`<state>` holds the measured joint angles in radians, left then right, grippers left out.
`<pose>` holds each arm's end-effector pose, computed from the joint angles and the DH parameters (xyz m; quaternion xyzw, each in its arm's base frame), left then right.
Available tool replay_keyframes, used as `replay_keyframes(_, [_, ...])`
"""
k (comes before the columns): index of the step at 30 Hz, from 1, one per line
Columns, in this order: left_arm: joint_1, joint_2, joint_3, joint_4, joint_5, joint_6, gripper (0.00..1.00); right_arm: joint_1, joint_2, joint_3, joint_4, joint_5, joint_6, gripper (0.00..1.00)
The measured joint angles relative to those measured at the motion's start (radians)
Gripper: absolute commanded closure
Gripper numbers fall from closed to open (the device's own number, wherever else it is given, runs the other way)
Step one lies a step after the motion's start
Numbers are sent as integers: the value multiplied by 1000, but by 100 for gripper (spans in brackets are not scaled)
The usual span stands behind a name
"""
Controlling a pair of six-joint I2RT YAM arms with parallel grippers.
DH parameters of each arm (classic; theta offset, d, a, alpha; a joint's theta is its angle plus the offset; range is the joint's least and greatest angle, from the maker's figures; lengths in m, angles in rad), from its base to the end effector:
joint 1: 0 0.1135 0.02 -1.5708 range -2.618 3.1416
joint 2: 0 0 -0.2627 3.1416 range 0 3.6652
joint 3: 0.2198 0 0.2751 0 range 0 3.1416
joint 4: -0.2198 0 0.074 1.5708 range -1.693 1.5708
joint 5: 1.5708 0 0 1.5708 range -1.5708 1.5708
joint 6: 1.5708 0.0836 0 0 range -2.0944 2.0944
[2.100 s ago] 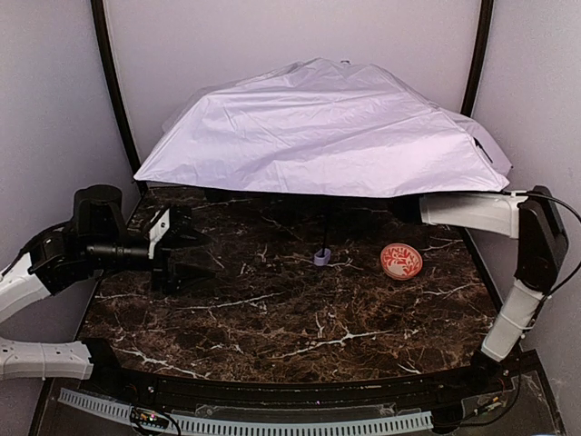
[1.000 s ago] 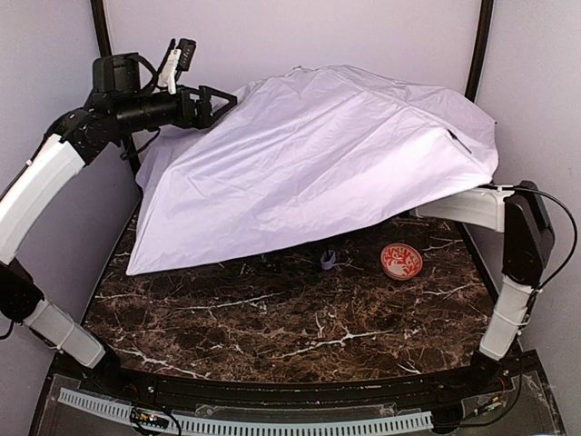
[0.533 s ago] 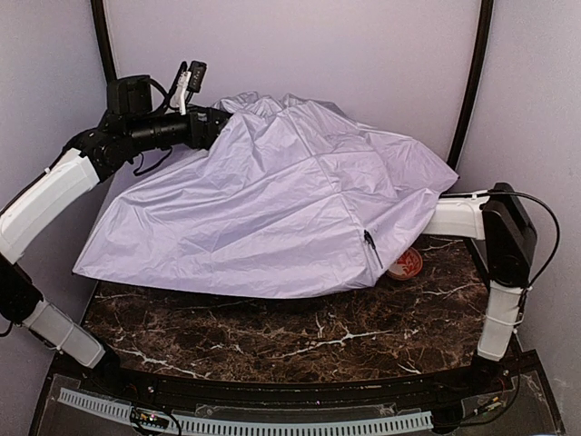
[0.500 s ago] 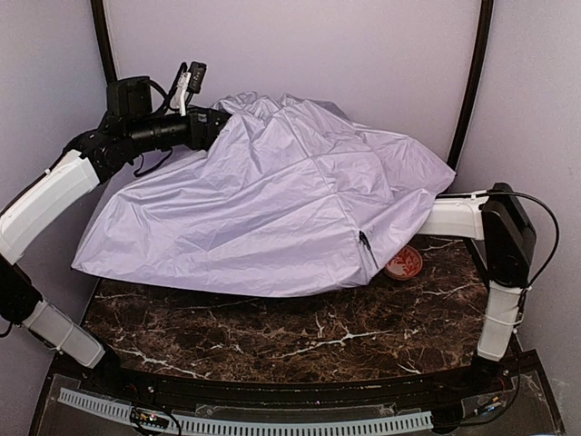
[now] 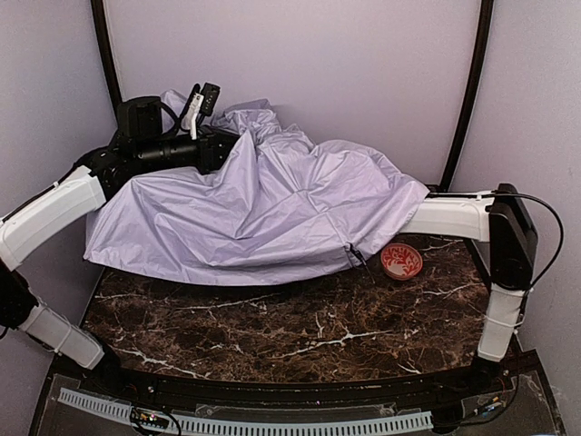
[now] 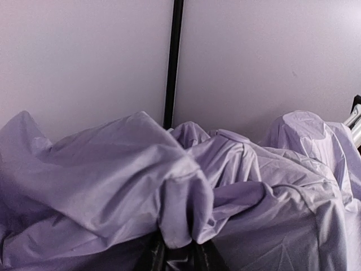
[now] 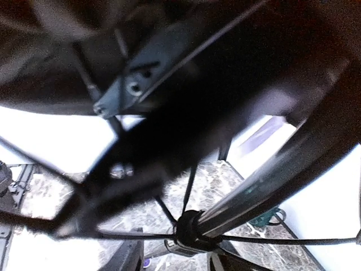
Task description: Put away the umbrella
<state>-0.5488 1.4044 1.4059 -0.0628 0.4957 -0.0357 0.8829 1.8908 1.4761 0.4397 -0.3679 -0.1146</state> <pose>0.3138 -0.2385 0.4239 0.3418 0.6404 -0.3625 0.5845 0.3098 0.4243 0.3134 -0.4433 0.5402 0.3822 0.6047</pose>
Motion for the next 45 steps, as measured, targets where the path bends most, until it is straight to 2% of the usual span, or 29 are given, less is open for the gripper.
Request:
replay_keyframes(2, [-3, -25, -32, 17, -10, -5, 98, 3, -20, -25, 0, -19, -1, 57])
replay_keyframes(3, [-7, -42, -49, 25, -12, 4, 100, 3, -29, -35, 1, -23, 2, 54])
replay_keyframes(6, [-23, -76, -82, 38, -14, 3, 100, 2, -67, -92, 17, -34, 19, 41])
replay_keyframes(10, [-39, -119, -148, 106, -63, 2, 100, -5, -112, -176, 39, -39, 39, 16])
replay_keyframes(12, [-39, -143, -177, 142, -123, 3, 100, -6, -130, -230, 37, -37, 42, 6])
replay_keyframes(14, [-31, -170, -204, 178, -188, 6, 100, -7, -139, -266, 38, -29, 47, 4])
replay_keyframes(22, [45, -310, -277, 332, -428, 32, 100, -57, -282, -601, 8, 20, 98, 2])
replay_keyframes(26, [51, -335, -279, 370, -467, 56, 100, -195, -445, -749, -34, -10, 158, 3])
replay_keyframes(30, [51, -341, -294, 377, -455, 93, 100, -388, -709, -817, -145, -72, 180, 0])
replay_keyframes(34, [51, -341, -322, 370, -400, 124, 100, -495, -939, -737, -378, -147, 69, 0])
replay_keyframes(37, [53, -341, -339, 349, -313, 147, 100, -545, -1012, -595, -576, -187, -29, 0])
replay_keyframes(40, [53, -343, -356, 344, -196, 148, 100, -558, -1020, -487, -653, -221, -61, 0])
replay_keyframes(45, [53, -343, -386, 394, 5, 69, 100, -517, -907, -336, -634, -292, -8, 0])
